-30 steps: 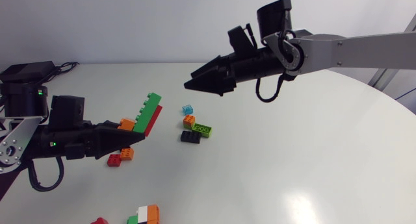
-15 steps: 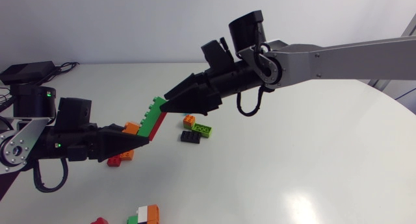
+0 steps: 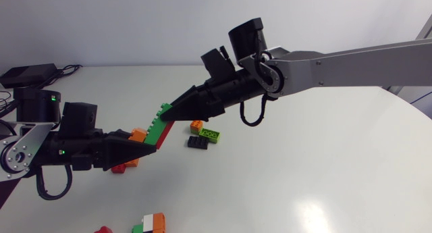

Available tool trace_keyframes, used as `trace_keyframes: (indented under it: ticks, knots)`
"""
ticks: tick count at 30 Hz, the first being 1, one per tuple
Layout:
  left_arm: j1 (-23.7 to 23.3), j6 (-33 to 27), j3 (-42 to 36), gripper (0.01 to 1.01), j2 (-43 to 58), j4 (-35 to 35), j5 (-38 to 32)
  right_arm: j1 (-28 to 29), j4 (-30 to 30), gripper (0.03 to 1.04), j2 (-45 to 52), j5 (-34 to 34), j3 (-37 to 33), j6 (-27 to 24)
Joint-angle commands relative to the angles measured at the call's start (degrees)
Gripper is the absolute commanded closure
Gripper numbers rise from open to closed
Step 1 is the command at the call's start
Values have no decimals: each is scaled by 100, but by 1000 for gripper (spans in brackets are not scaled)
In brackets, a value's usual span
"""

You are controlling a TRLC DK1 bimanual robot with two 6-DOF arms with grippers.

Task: Disassemble duplo

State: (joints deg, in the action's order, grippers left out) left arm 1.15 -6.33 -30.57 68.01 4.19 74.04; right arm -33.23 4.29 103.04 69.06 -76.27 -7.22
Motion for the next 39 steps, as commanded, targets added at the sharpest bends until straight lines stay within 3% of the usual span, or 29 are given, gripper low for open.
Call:
trace_keyframes:
  ticks: [1, 12, 13, 15, 17, 36, 39]
  knots:
    - [0, 202, -11, 690, 81, 47, 119, -52, -139, 784, 111, -129, 86, -77]
    - [-71, 228, -19, 551, 46, 56, 119, -60, -131, 816, 67, -200, 112, -236]
    - [-80, 228, -19, 502, 37, 65, 119, -52, -104, 826, 67, -208, 104, -236]
    - [-124, 228, -19, 297, 28, 65, 119, -25, -87, 843, 67, -208, 104, -253]
    - [-141, 228, -11, 221, 20, 74, 119, 1, -78, 843, 58, -217, 112, -288]
    - [-185, 176, 24, 193, -42, 82, 119, 361, 107, 843, -65, -279, 95, -411]
    - [-238, 114, 95, 297, -306, 82, 111, 317, 344, 841, -162, -270, 130, -684]
